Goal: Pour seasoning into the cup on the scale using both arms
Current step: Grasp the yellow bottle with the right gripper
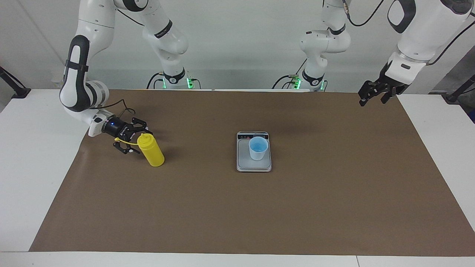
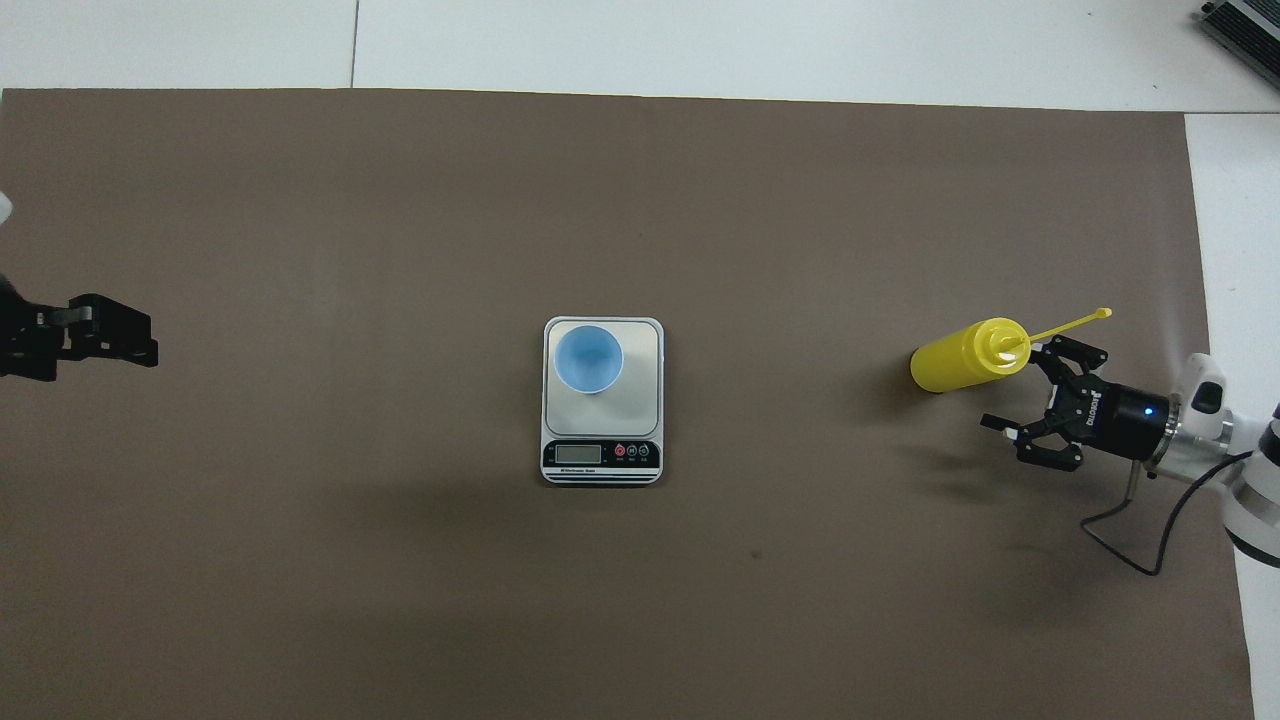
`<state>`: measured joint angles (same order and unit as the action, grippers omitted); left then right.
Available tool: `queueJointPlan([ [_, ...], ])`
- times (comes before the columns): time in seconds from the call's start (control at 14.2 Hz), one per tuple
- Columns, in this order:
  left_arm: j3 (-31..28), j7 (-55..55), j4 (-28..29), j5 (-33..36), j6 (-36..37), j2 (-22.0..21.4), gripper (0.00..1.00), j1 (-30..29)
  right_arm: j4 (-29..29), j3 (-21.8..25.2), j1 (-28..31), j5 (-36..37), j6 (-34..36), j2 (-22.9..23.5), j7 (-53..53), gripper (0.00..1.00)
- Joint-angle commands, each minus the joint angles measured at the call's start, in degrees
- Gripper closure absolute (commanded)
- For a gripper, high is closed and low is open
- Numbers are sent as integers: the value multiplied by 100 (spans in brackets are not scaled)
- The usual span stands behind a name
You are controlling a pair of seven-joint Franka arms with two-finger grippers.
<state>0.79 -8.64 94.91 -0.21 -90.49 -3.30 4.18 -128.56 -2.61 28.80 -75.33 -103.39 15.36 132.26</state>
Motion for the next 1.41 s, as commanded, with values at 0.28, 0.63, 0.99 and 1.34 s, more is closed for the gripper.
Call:
queueJointPlan([
  [0.28,211,11,-456,-75,286,49,0,-145,15,-20,-313,-552,-303,160,151,0],
  [0.63,141,64,-78,-75,216,-91,0,-110,15,-20,-480,-878,-566,186,116,0],
  [0.99,114,64,-78,-49,225,-91,0,-128,24,-20,-559,-905,-594,213,124,0],
  [1.34,132,143,-78,-31,251,-91,0,-119,24,-29,-568,-984,-603,204,142,25],
])
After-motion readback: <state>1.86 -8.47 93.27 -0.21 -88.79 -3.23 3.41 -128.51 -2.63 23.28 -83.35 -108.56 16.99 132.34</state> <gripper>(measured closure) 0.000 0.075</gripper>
